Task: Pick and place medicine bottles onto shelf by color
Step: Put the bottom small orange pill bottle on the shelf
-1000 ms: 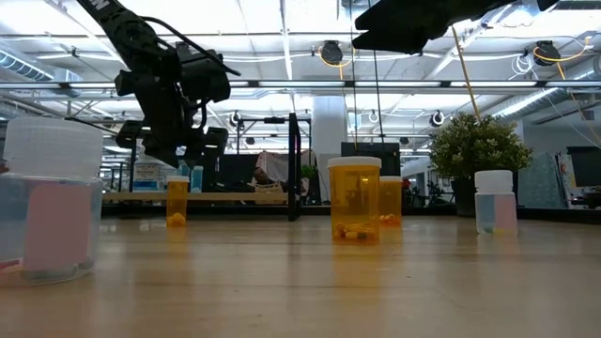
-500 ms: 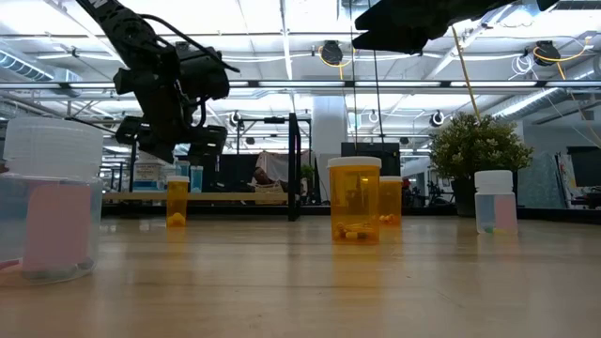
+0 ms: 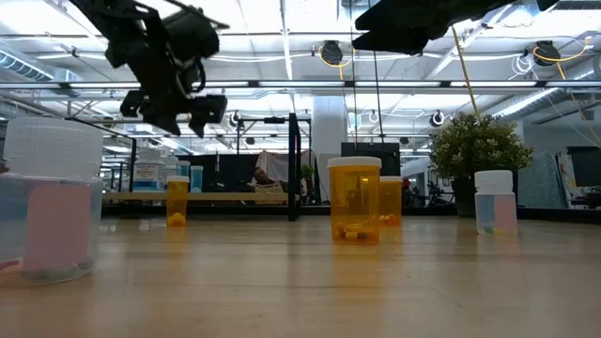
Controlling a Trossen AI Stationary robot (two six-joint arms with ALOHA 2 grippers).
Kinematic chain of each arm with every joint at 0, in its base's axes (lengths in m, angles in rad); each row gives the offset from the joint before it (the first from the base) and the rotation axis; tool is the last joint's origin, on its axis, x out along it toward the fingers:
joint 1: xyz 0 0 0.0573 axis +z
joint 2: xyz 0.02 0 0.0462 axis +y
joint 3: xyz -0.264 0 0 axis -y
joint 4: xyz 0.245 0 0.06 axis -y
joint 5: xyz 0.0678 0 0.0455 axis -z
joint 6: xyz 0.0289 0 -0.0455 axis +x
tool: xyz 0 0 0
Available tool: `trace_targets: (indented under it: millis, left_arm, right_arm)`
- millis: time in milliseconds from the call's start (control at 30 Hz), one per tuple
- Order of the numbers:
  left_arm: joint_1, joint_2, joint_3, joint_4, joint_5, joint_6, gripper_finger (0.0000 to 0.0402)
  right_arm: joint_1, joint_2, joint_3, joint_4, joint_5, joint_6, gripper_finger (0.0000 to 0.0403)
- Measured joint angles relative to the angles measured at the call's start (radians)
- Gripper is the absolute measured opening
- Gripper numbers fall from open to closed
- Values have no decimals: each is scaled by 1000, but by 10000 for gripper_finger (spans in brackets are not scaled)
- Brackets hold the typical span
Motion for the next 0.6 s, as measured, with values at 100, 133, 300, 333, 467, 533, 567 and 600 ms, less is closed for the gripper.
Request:
trace_targets:
  millis: [100, 133, 300, 333, 467, 533, 567, 600]
  left_arm:
    - [-28, -71, 0, 17, 23, 113, 235]
    - [-39, -95, 1, 30, 32, 150, 235]
    - [-98, -224, 1, 34, 117, 312, 235]
    - [-109, -248, 1, 30, 147, 345, 234]
    - [-161, -331, 1, 28, 306, 438, 234]
    - [-197, -360, 0, 27, 380, 453, 234]
    - [-215, -372, -3, 29, 409, 454, 234]
    - [-237, -381, -9, 28, 428, 453, 234]
  right_arm:
    - [0, 0, 0, -16, 0, 29, 297]
    - [0, 0, 0, -26, 0, 44, 297]
    - [0, 0, 0, -71, 0, 151, 297]
    - [2, 0, 0, -84, 0, 178, 297]
    - [19, 0, 0, -123, -1, 305, 297]
    - [34, 0, 0, -142, 0, 360, 297]
    - [42, 0, 0, -151, -1, 384, 297]
    - [51, 0, 0, -164, 0, 409, 297]
